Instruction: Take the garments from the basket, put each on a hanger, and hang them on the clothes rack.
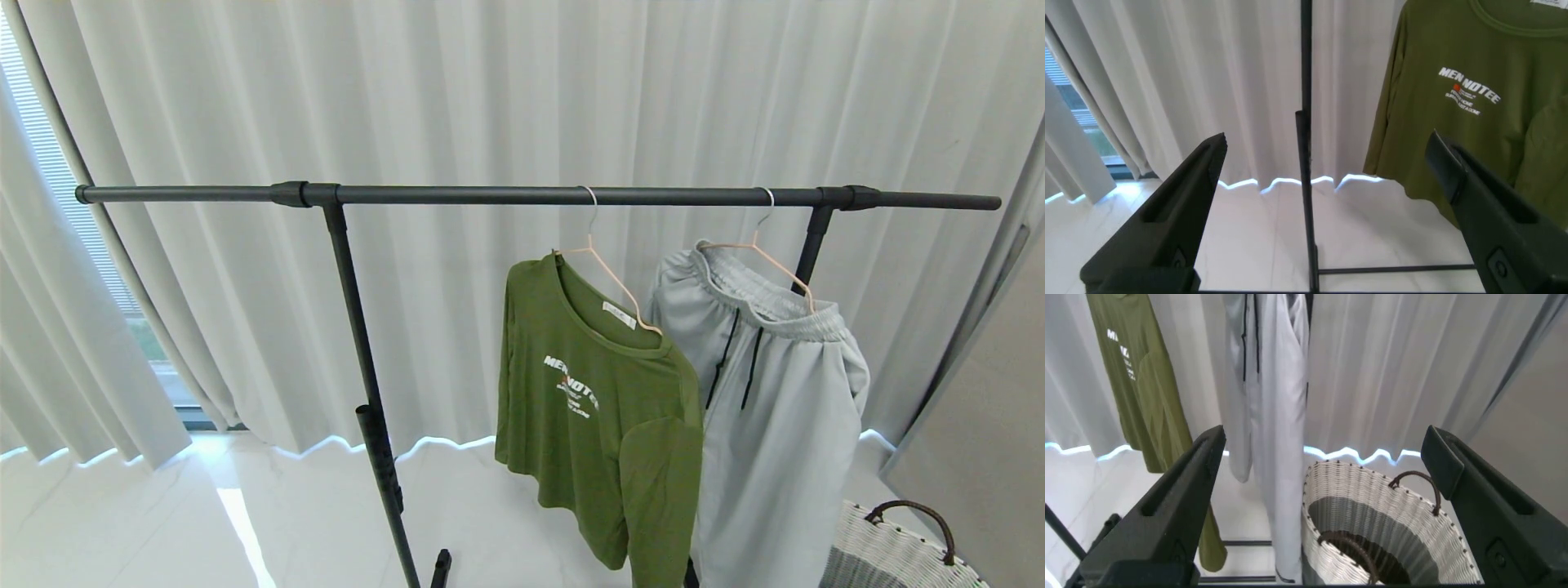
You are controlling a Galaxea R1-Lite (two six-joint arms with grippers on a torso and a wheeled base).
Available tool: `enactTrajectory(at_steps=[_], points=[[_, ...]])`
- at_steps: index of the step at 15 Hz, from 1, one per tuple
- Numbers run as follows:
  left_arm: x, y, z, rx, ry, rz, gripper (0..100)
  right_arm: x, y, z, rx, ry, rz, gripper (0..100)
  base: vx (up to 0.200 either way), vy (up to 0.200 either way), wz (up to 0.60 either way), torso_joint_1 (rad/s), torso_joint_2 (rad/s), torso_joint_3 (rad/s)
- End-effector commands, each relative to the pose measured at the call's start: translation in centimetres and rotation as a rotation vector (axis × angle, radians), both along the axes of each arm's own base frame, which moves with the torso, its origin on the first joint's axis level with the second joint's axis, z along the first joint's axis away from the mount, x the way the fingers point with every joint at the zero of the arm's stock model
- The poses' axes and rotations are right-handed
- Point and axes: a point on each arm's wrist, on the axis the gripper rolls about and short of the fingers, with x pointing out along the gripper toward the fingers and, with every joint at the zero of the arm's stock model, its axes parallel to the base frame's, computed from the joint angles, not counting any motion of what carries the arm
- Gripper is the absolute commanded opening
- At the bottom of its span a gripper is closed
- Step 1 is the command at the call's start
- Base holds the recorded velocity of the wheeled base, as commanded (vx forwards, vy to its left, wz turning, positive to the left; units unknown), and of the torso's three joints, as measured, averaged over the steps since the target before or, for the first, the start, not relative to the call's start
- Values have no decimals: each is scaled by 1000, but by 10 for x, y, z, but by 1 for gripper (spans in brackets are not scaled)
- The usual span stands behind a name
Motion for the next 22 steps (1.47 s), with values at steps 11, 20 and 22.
enactTrajectory(at_steps=[11, 20, 22], points=[[0, 0, 0, 0, -1, 0, 100, 0, 0, 0, -1, -3, 1, 100, 0, 0, 0, 0, 0, 0], [0, 0, 0, 0, -1, 0, 100, 0, 0, 0, -1, -3, 1, 100, 0, 0, 0, 0, 0, 0], [0, 0, 0, 0, -1, 0, 100, 0, 0, 0, -1, -3, 1, 100, 0, 0, 0, 0, 0, 0]])
